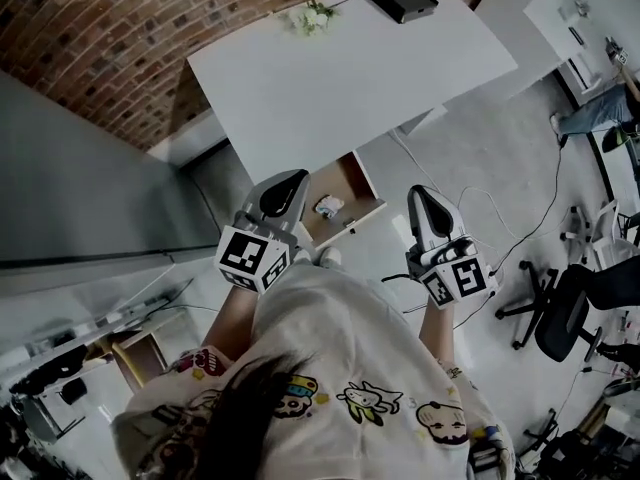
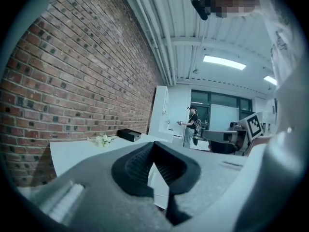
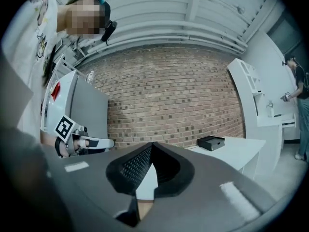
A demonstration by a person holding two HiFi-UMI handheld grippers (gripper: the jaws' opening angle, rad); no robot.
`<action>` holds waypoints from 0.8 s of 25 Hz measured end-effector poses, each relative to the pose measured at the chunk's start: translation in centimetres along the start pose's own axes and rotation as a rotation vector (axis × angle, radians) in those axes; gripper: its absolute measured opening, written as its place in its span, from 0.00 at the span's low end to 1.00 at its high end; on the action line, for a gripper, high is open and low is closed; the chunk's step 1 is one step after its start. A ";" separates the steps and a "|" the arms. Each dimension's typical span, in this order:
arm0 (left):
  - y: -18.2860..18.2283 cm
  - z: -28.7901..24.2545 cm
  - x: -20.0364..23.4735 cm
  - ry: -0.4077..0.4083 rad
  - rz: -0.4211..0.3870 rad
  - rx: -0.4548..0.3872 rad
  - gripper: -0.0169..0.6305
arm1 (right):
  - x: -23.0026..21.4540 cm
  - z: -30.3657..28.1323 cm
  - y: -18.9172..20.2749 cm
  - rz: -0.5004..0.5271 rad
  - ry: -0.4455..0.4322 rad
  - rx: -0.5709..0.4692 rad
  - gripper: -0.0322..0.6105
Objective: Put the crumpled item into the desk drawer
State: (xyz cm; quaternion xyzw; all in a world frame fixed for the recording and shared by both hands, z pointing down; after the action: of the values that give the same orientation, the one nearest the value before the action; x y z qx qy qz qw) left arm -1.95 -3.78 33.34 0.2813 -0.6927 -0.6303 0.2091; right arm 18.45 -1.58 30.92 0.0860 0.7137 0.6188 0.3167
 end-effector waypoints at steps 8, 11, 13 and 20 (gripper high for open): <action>0.2 0.5 0.4 -0.029 -0.004 0.001 0.02 | 0.2 0.2 0.8 0.021 0.033 0.012 0.06; 0.4 0.3 0.2 -0.025 -0.007 0.003 0.02 | 0.0 0.0 1.1 0.022 0.048 0.011 0.06; 0.6 0.2 0.1 -0.021 -0.007 0.010 0.02 | -0.2 -0.1 1.3 0.020 0.057 0.011 0.06; 1.3 0.2 0.3 -0.024 0.001 0.033 0.02 | -0.7 -0.4 1.8 -0.008 0.076 0.021 0.06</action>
State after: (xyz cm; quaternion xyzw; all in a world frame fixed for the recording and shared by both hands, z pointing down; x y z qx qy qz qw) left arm -2.43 -3.79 34.58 0.2767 -0.7056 -0.6221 0.1966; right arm 18.26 -1.86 32.83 0.0628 0.7320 0.6129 0.2907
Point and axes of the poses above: the fingertips, and each gripper's own axes: z backward along the fingers, x to its left, y out of its underside, the point moved 3 cm from there along z, backward along the fingers, and after that the axes turned 14 degrees about -z, right-handed, at the moved point
